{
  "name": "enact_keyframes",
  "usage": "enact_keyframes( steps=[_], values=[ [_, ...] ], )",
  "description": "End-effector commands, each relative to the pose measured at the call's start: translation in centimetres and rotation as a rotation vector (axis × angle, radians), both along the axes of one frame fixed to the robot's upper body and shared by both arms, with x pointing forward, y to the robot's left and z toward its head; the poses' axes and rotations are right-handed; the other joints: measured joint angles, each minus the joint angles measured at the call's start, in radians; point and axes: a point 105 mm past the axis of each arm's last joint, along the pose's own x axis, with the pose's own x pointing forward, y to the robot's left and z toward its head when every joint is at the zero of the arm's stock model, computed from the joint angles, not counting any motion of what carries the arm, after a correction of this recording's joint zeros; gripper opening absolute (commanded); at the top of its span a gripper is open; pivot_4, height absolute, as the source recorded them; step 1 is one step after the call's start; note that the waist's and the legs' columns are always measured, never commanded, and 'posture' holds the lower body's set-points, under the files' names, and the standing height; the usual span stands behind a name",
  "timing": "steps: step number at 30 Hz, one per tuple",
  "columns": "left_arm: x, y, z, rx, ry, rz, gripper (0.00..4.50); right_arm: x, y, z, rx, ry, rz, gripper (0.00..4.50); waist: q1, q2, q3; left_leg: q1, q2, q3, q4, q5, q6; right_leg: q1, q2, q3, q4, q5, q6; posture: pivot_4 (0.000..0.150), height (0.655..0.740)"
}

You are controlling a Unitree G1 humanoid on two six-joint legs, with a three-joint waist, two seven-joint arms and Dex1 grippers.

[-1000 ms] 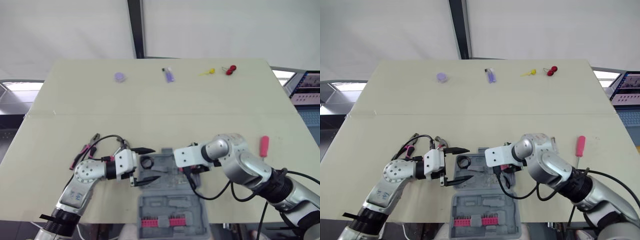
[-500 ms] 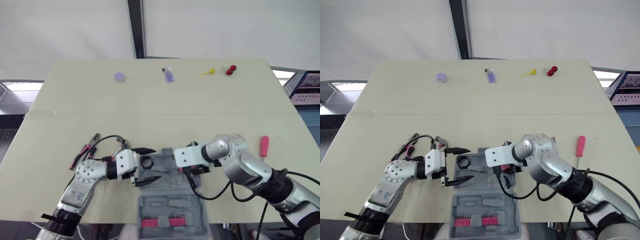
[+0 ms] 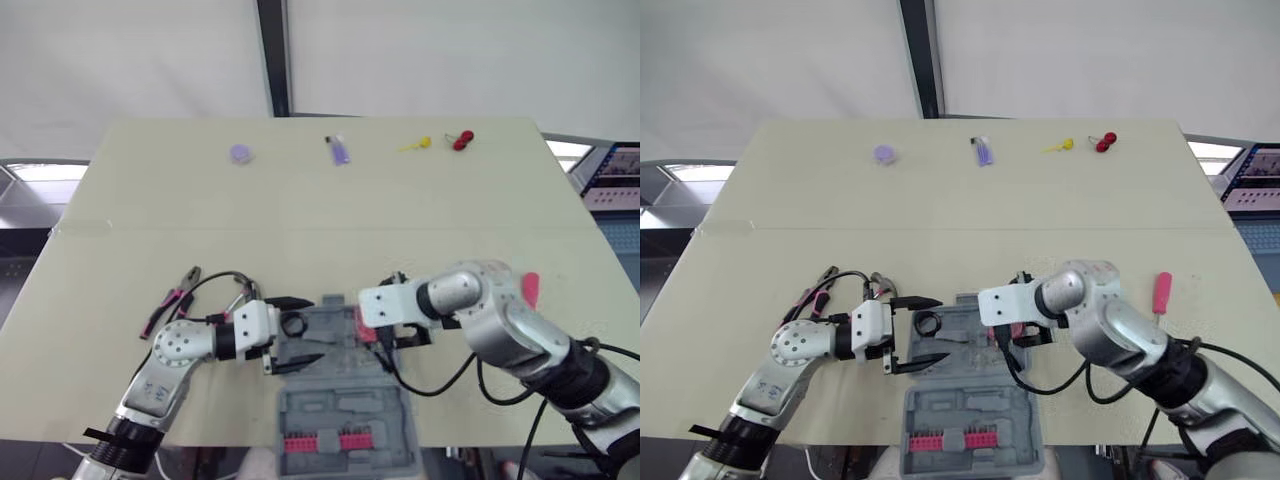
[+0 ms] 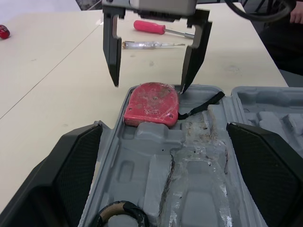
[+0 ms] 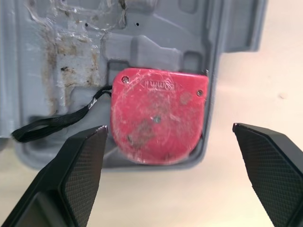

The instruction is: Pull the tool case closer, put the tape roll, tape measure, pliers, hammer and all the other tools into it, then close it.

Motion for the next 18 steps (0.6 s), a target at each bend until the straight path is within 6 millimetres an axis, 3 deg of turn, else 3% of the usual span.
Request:
enact_keyframes(
  steps=[1,6,10,18],
  values=[
    [-0.3,-0.3,0.9,-0.013,-0.039,-0.011,4.5,-1.0,1.2,2.8,0.211,-0.003,0.039,4.46,0.0,0.0,0.0,0.0,0.0,0.0,0.0,0.0,0.0,0.0,0.0,0.0,0.0,0.0,0.0,0.15,0.74],
    [-0.2,-0.3,1.0,-0.013,-0.036,-0.014,4.5,-0.8,0.9,2.9,0.394,-0.012,0.029,4.46,-0.001,0.0,0.0,0.001,0.0,0.0,-0.001,0.0,0.0,0.0,0.0,0.0,0.0,0.0,0.0,0.15,0.74],
    [0.0,-0.4,1.3,-0.014,-0.04,-0.019,4.5,0.2,0.4,1.8,0.474,-0.003,-0.021,2.67,-0.001,0.0,0.0,0.001,0.0,0.0,0.0,0.0,0.0,0.001,0.0,0.0,0.0,0.0,0.0,0.15,0.74],
    [-0.1,-0.4,1.4,-0.009,-0.038,-0.018,4.5,0.6,0.5,0.5,0.596,0.012,-0.028,2.67,-0.003,0.0,0.0,0.001,0.0,0.0,-0.001,0.0,0.0,0.0,0.0,0.0,0.0,0.0,0.0,0.15,0.74]
  ],
)
